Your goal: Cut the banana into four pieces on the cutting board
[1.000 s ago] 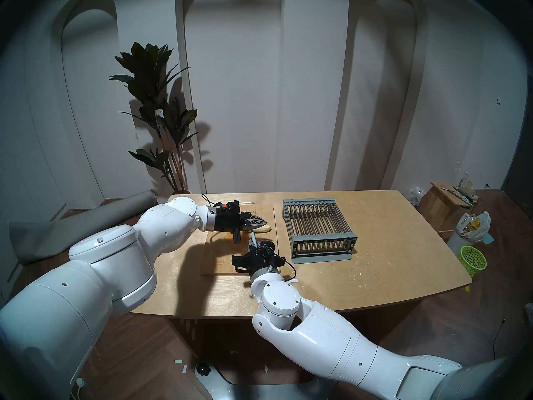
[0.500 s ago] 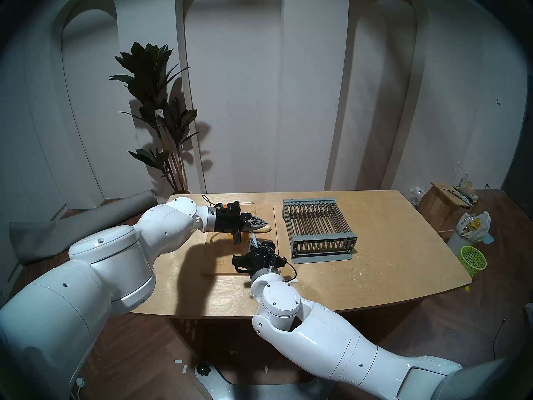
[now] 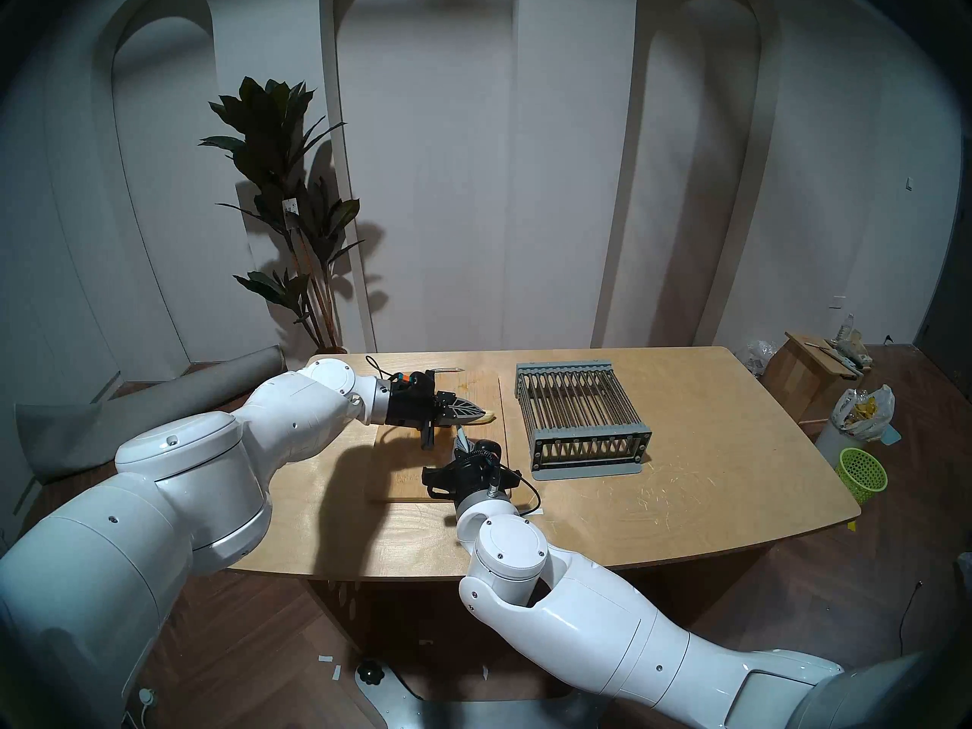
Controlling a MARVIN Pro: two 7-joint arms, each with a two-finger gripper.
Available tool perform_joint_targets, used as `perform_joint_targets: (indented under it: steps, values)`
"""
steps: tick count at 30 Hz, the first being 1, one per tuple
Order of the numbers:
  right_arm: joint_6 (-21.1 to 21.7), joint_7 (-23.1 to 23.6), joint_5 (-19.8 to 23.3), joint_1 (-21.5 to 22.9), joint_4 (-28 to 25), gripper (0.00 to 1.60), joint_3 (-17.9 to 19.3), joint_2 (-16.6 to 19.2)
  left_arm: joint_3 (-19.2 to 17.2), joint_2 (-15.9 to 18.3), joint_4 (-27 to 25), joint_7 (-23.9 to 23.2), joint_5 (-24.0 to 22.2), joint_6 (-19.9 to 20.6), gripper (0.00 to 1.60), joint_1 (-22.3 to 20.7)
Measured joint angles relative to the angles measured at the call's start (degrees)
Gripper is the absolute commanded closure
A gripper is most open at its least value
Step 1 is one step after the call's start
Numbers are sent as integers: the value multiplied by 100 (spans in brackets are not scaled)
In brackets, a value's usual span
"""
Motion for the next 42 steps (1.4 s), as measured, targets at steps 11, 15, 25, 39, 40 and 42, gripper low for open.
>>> perform_joint_targets:
  steps: [11, 15, 25, 39, 40, 42]
  values:
    - [-14, -88, -85, 12, -116, 160, -24, 0, -174, 19, 142, -49, -289, 48, 160, -29]
    - [-23, -113, -129, 23, -154, 160, -61, -1, -291, -72, 321, 49, -378, -13, 160, -31]
    - [-34, -216, -201, 26, -259, 160, -192, 5, -330, -351, 712, 328, -371, -299, 160, -19]
    - [-39, -400, -201, -4, -329, 160, -215, 70, -272, -512, 926, 493, -265, -504, 160, 15]
    - [-40, -407, -200, -7, -333, 160, -213, 76, -268, -521, 932, 501, -260, -512, 160, 18]
    - [-43, -417, -197, -14, -340, 160, -210, 86, -261, -536, 946, 514, -253, -522, 160, 24]
